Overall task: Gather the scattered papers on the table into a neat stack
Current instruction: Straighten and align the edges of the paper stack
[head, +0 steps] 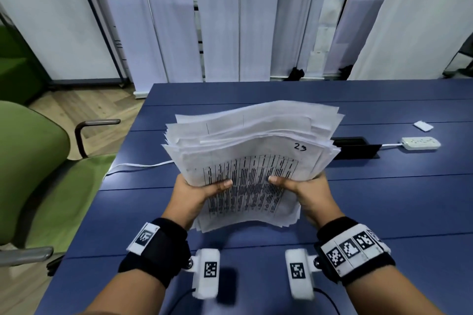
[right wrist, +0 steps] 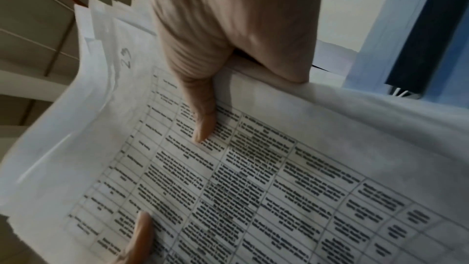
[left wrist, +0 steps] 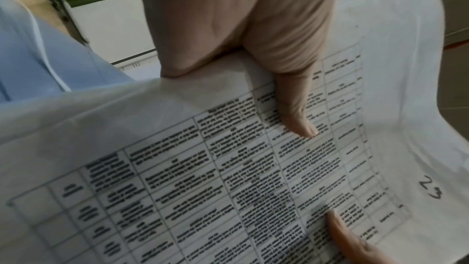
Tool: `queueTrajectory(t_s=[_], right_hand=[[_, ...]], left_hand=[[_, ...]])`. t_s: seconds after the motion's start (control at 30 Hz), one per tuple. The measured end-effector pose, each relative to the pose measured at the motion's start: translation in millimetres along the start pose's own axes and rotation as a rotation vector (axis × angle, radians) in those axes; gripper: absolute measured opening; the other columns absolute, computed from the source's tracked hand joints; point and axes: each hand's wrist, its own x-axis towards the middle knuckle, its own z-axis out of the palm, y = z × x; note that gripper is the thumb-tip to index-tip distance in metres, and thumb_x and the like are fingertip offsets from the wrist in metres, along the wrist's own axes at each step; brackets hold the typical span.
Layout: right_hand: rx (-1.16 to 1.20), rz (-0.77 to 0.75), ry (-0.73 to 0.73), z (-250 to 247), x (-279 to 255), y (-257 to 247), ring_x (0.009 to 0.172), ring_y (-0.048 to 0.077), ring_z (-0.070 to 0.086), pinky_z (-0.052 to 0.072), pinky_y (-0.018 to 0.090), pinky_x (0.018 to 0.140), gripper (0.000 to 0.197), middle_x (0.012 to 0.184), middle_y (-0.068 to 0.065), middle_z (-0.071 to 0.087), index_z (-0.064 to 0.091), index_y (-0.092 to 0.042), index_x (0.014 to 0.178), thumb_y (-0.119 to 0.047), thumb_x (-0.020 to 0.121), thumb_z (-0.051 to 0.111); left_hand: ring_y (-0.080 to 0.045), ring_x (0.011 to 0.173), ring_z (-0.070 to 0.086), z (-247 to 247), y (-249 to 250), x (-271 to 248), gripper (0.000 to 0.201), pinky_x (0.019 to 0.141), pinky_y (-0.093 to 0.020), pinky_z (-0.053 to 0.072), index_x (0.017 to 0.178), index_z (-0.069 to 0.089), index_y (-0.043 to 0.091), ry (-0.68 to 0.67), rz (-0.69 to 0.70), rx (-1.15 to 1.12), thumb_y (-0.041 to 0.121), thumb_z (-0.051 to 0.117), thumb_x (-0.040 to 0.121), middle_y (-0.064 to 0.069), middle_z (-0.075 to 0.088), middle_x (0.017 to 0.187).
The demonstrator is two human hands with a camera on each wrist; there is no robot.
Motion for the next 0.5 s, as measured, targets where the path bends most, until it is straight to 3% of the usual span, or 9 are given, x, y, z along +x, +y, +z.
queueTrajectory(t_s=[0.17, 0.3, 0.4, 0.5], right_hand=[[-0.075, 0.035, -0.118, -15, 1, 0, 0.097, 0.025, 0.071, 0.058, 0.034, 0.081, 0.051, 0.102, 0.013, 0.074, 0.066, -0.003, 0.104, 0.015, 0.058, 0.079], [-0.163, 0.225, -0.188, -34, -6, 20, 0.099, 0.031, 0.07, 0.058, 0.028, 0.073, 0.061, 0.102, 0.015, 0.074, 0.064, 0.006, 0.109, 0.012, 0.052, 0.085], [-0.146, 0.271, -0.146, -29, -9, 32, 0.096, 0.031, 0.071, 0.059, 0.033, 0.073, 0.063, 0.099, 0.016, 0.074, 0.065, 0.007, 0.107, 0.009, 0.048, 0.087], [-0.058, 0.241, -0.047, -12, -11, 33, 0.091, 0.033, 0.072, 0.06, 0.038, 0.071, 0.056, 0.096, 0.019, 0.074, 0.064, 0.007, 0.105, 0.008, 0.052, 0.082]], left_hand=[[-0.022, 0.101, 0.07, -16, -4, 1, 0.058, 0.083, -0.029, 0.056, 0.11, 0.067, 0.005, -0.054, 0.03, 0.002, 0.006, 0.089, 0.057, -0.011, 0.074, 0.108], [-0.022, 0.098, 0.071, -34, -29, -7, 0.077, 0.082, -0.028, 0.057, 0.106, 0.07, 0.004, -0.078, -0.11, 0.018, 0.028, 0.098, 0.038, -0.013, 0.074, 0.105], [-0.028, 0.101, 0.07, -33, -44, -9, 0.092, 0.082, -0.029, 0.057, 0.106, 0.069, -0.001, -0.022, -0.186, -0.014, 0.037, 0.1, 0.028, -0.016, 0.074, 0.105], [-0.023, 0.096, 0.071, -24, -44, -7, 0.091, 0.078, -0.026, 0.057, 0.104, 0.069, -0.002, 0.028, -0.163, -0.097, 0.035, 0.1, 0.027, -0.017, 0.073, 0.104]])
